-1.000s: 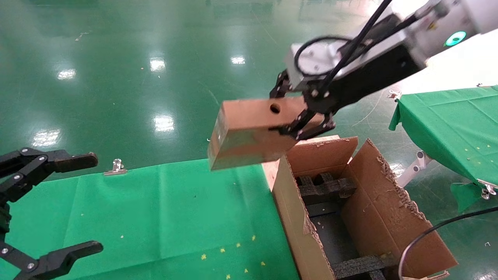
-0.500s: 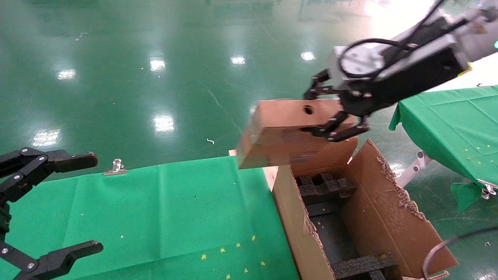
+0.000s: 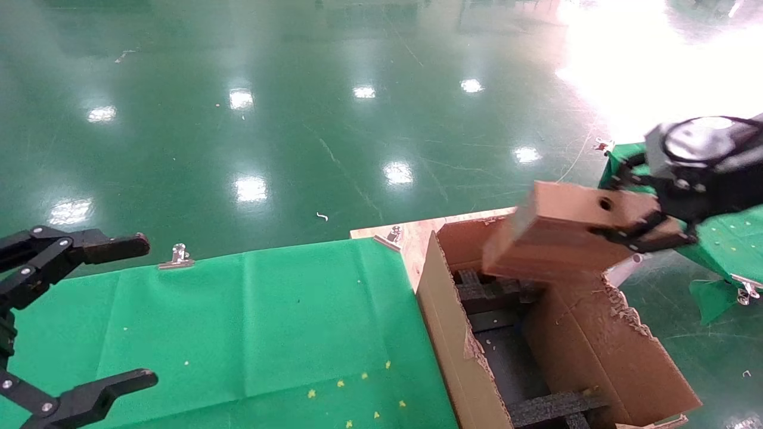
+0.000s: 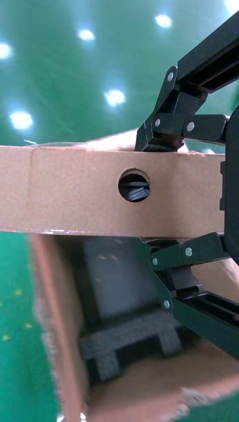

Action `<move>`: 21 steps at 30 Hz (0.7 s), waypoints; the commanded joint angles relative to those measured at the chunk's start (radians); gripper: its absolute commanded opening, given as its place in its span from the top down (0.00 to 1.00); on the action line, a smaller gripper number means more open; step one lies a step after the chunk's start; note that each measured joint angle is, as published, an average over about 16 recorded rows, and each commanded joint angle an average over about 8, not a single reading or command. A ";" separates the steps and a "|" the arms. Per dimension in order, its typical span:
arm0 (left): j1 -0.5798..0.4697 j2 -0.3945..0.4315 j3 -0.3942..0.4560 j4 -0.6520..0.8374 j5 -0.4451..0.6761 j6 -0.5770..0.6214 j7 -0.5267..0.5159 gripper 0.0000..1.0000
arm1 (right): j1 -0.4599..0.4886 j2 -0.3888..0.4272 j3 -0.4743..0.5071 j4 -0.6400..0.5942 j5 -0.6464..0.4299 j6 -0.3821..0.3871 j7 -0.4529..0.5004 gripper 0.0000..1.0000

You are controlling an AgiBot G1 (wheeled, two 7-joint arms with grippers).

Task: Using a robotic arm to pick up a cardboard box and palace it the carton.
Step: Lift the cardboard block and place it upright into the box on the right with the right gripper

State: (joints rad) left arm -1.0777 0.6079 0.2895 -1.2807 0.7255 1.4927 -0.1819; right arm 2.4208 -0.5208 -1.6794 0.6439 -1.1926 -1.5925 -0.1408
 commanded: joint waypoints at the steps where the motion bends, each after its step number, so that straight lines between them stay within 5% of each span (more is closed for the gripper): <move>1: 0.000 0.000 0.000 0.000 0.000 0.000 0.000 0.00 | 0.012 0.025 -0.033 -0.018 -0.005 0.000 -0.001 1.00; 9: 0.000 0.000 0.001 0.000 0.000 0.000 0.000 0.00 | -0.017 0.027 -0.104 -0.069 0.019 0.026 0.121 1.00; 21: 0.000 -0.001 0.001 0.000 -0.001 -0.001 0.001 0.00 | -0.108 0.068 -0.135 -0.042 0.048 0.165 0.517 1.00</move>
State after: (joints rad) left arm -1.0780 0.6074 0.2908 -1.2806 0.7245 1.4921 -0.1812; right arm 2.3198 -0.4495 -1.8179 0.6177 -1.1548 -1.4301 0.3819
